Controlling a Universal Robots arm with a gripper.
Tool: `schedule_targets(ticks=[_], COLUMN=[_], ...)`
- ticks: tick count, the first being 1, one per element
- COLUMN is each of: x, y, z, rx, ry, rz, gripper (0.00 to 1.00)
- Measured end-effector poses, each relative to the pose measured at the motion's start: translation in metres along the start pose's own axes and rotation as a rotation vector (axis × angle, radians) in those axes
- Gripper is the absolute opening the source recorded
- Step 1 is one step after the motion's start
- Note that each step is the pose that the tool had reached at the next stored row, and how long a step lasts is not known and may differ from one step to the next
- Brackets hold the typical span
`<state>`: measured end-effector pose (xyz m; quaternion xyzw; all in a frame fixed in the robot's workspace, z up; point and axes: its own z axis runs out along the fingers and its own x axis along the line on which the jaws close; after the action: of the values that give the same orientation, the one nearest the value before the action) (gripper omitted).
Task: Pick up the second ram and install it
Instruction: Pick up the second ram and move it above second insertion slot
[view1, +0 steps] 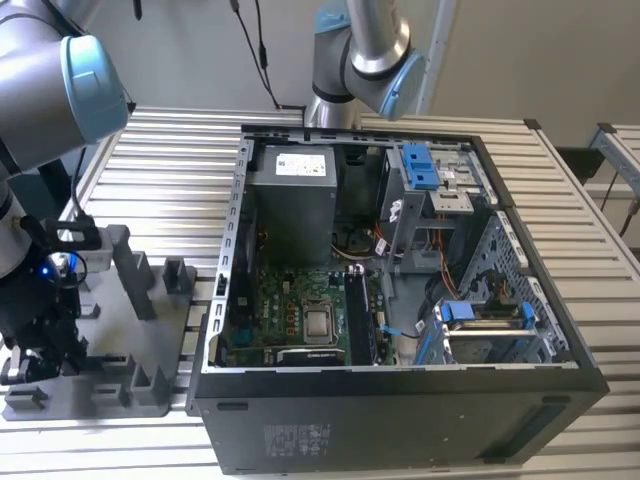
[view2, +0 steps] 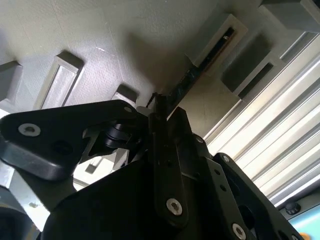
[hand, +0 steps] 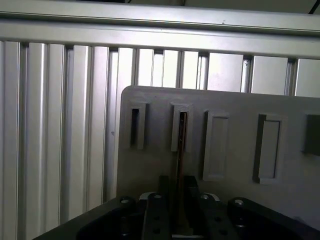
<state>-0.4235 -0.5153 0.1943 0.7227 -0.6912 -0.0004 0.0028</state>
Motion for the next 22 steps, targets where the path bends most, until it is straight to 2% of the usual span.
schedule_targets(ticks=[13, 16, 17, 22], x=[-0.0029, -0.0029, -0.0029, -0.003], y=[-0.0001, -0.0001, -0.0001, -0.0001], z=[0.0, 0.0, 0.0, 0.0], rx=[0.0, 0.0, 0.0, 0.0], ry=[0.0, 0.0, 0.0, 0.0], rz=[0.001, 0.001, 0.001, 0.001], gripper=[0.27, 0.25, 0.18, 0.18])
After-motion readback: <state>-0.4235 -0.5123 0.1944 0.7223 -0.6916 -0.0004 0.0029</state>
